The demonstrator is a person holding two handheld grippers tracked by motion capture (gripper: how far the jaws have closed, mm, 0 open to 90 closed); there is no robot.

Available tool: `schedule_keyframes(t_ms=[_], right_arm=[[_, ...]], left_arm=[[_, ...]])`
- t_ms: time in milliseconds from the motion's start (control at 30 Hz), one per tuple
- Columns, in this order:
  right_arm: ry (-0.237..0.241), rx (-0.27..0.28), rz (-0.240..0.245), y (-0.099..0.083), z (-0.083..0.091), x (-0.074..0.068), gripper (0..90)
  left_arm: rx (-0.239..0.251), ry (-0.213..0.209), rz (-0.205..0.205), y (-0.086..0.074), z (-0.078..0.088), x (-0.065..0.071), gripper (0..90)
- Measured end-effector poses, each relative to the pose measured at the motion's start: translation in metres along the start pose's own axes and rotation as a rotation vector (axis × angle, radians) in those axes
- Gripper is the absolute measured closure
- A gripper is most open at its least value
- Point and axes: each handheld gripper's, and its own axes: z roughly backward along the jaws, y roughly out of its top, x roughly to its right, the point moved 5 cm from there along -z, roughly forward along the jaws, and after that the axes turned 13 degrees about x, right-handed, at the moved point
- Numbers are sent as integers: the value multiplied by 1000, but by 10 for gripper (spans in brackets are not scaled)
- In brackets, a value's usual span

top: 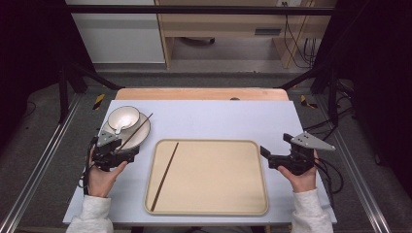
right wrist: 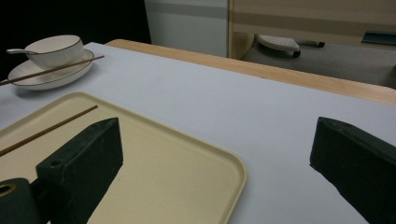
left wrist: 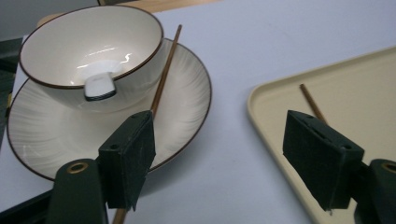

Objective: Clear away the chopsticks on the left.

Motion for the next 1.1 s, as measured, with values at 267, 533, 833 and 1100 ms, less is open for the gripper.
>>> schedule_keyframes(t_ms=[267,533,833,1100], right_arm=[[-1,2,-1,1,1,0,28],[-4,-5,0,-1,-1,-1,28],[2,-17,2,-3,-4,-2,28],[7,-24,4,-4,-5,-3,28]], left_arm=[[-49,46,-34,-4,-17,-23,314],[-81,62,-24,-13,-32,-39,426],[-110,65,-8,-21,-46,-47,667],[-141,34,-14,-24,-48,-42,811]])
